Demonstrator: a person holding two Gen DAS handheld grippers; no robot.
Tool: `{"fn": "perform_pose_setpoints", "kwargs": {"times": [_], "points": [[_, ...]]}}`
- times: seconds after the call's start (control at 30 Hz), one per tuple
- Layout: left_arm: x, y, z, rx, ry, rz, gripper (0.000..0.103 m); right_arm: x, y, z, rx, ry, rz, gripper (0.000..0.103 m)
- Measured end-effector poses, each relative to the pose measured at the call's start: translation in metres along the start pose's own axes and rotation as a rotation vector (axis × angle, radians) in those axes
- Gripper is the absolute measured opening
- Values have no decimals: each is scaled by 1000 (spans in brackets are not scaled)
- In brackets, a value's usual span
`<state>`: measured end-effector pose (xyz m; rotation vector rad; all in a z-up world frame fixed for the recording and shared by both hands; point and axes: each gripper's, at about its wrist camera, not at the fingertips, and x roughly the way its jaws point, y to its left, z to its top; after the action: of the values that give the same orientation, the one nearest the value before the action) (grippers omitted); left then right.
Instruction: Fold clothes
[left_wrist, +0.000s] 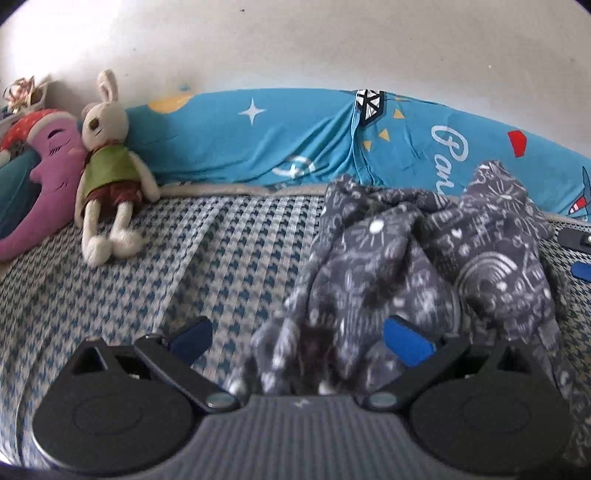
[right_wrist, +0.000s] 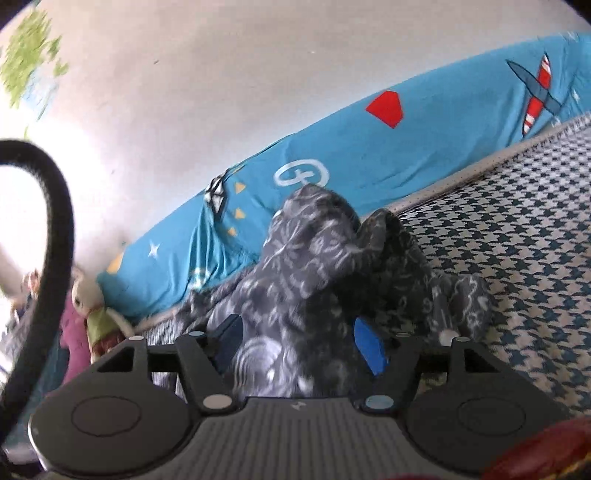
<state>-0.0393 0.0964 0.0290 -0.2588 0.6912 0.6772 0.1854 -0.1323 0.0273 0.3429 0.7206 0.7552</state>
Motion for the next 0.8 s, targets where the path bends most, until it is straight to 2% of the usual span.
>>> {"fn": "perform_pose_setpoints", "kwargs": {"times": [0.13, 0.27, 0.43, 0.5, 0.57, 0.6, 0.63, 0.7, 0.8], "points": [[18, -3, 14, -24, -1, -17, 103, 19, -8, 12, 76, -20, 19, 69], [34, -5, 26, -57, 5, -27, 103, 39, -8, 20, 100, -28, 13, 70], [52, -11, 36, -85, 25, -46, 103, 64, -11, 22, 161, 1, 15, 71], [58, -16, 36, -66, 38, -54, 103, 70, -11, 22, 164, 9, 14, 71], [63, -22, 36, -46, 45, -58, 103, 73, -10, 22, 160, 12, 10, 60], [65, -24, 36, -41, 47, -56, 103, 73, -8, 22, 151, 15, 10, 43], [68, -26, 36, -36, 52, -49, 103, 73, -7, 23, 142, 18, 10, 30], [73, -28, 35, -35, 68, -29, 103, 68, -3, 24, 112, 3, -17, 16], [78, -26, 34, -50, 92, -7, 103, 49, 4, 28, 54, -52, -88, 12]]}}
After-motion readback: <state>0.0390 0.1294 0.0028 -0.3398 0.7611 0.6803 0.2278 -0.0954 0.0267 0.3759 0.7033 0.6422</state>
